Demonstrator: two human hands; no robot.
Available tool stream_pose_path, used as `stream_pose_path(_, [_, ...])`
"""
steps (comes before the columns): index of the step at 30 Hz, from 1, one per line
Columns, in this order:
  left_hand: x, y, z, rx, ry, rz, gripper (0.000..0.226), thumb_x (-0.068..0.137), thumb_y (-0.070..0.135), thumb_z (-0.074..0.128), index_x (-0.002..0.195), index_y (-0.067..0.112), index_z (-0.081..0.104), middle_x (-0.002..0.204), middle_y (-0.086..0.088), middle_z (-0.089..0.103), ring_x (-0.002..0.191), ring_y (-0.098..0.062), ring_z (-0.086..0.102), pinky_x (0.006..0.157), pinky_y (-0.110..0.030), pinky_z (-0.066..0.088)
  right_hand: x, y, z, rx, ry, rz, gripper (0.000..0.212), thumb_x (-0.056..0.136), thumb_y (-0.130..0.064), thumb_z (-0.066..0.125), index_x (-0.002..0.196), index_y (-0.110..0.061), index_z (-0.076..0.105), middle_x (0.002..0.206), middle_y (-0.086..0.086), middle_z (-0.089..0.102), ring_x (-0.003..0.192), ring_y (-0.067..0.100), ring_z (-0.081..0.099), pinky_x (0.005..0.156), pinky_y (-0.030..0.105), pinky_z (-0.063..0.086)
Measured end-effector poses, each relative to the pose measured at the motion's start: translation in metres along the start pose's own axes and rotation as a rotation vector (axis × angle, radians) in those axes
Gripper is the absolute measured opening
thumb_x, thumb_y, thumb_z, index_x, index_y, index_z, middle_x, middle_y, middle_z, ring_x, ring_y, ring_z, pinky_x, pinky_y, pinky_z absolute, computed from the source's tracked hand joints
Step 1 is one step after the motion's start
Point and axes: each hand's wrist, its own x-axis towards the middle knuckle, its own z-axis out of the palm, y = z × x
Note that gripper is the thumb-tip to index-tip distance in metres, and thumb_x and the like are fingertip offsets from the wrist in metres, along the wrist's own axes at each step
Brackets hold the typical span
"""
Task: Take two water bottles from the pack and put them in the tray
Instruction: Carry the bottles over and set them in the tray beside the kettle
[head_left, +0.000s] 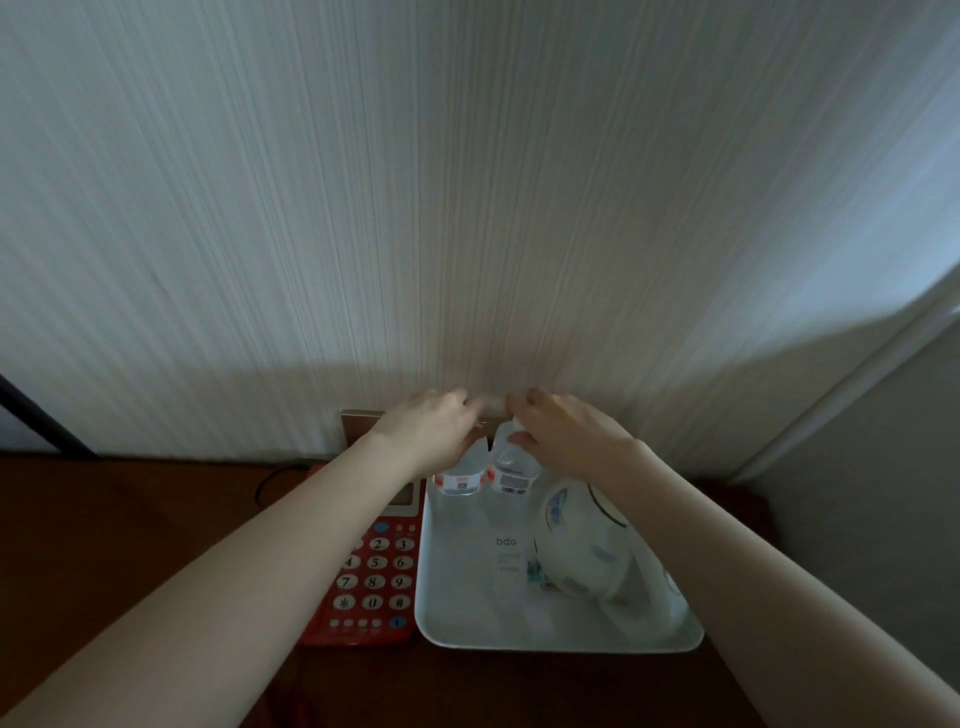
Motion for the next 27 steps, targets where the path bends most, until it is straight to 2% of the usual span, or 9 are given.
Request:
stream_pose_path(4, [0.002,0.011,0.001,0.112,0.037,-0.087,0.022,0.095,0.011,0.046,0.113,0.002,0.054,0.097,-0.016,0.064,0.088,-0.031,0.061,0.06,-0.035,0.041,-0.001,-0.001,0.005,0.15,0.053,0.138,0.028,0.094,-0.027,0.05,0.107,-0.003,0.047,0.096,0.016,0.064,0.086,0.035,0.062,0.059,0.034,0.039])
stream_pose_path(7, [0.009,0.02,0.003,0.121,-0.011,-0.265,0.017,0.092,0.003,0.047,0.104,0.002,0.06,0.093,-0.014,0.061,0.084,-0.029,0.062,0.06,-0.032,0.041,0.001,-0.003,0.006,0.272,0.099,0.287,0.028,0.092,-0.029,0.053,0.1,-0.002,0.051,0.085,0.012,0.06,0.076,0.029,0.058,0.051,0.03,0.034])
stream_pose_path(10, [0.018,0.028,0.005,0.063,-0.012,-0.441,0.015,0.093,0.004,0.05,0.1,0.006,0.063,0.084,-0.01,0.057,0.079,-0.025,0.062,0.06,-0.031,0.044,0.008,-0.01,0.009,0.344,0.151,0.464,0.032,0.09,-0.033,0.056,0.098,-0.002,0.055,0.087,0.011,0.059,0.074,0.026,0.05,0.057,0.032,0.037])
stream_pose_path(13, [0.024,0.032,0.011,0.058,0.025,-0.467,0.02,0.097,0.007,0.044,0.103,0.005,0.063,0.094,-0.011,0.063,0.086,-0.027,0.064,0.063,-0.033,0.046,0.015,-0.016,0.011,0.396,0.17,0.57,0.037,0.088,-0.038,0.057,0.097,-0.003,0.057,0.092,0.014,0.063,0.083,0.031,0.058,0.059,0.033,0.039])
stream_pose_path(15, [0.027,0.031,0.014,0.036,0.051,-0.472,0.023,0.099,0.009,0.041,0.105,0.003,0.063,0.097,-0.013,0.063,0.088,-0.028,0.064,0.068,-0.034,0.05,0.018,-0.019,0.014,0.419,0.171,0.58,0.039,0.087,-0.041,0.057,0.098,-0.003,0.057,0.091,0.014,0.063,0.08,0.03,0.057,0.058,0.034,0.04])
stream_pose_path(18, [0.027,0.031,0.016,0.031,0.054,-0.483,0.021,0.096,0.001,0.043,0.102,0.001,0.064,0.097,-0.015,0.063,0.089,-0.029,0.064,0.073,-0.035,0.053,0.019,-0.02,0.015,0.424,0.187,0.585,0.038,0.087,-0.04,0.057,0.099,-0.004,0.056,0.092,0.015,0.064,0.075,0.029,0.053,0.058,0.035,0.041])
stream_pose_path(24, [0.026,0.031,0.014,-0.001,0.052,-0.465,0.017,0.095,0.003,0.048,0.1,0.002,0.064,0.096,-0.013,0.064,0.088,-0.029,0.064,0.073,-0.036,0.053,0.02,-0.018,0.016,0.397,0.19,0.521,0.036,0.09,-0.038,0.055,0.099,-0.003,0.054,0.097,0.018,0.064,0.093,0.037,0.06,0.061,0.037,0.04])
stream_pose_path(27, [0.024,0.03,0.014,0.002,0.085,-0.459,0.018,0.098,0.01,0.047,0.1,0.003,0.064,0.096,-0.013,0.063,0.086,-0.027,0.064,0.066,-0.032,0.048,0.018,-0.017,0.016,0.4,0.19,0.508,0.039,0.089,-0.039,0.055,0.101,-0.002,0.053,0.098,0.018,0.063,0.094,0.038,0.059,0.061,0.037,0.04])
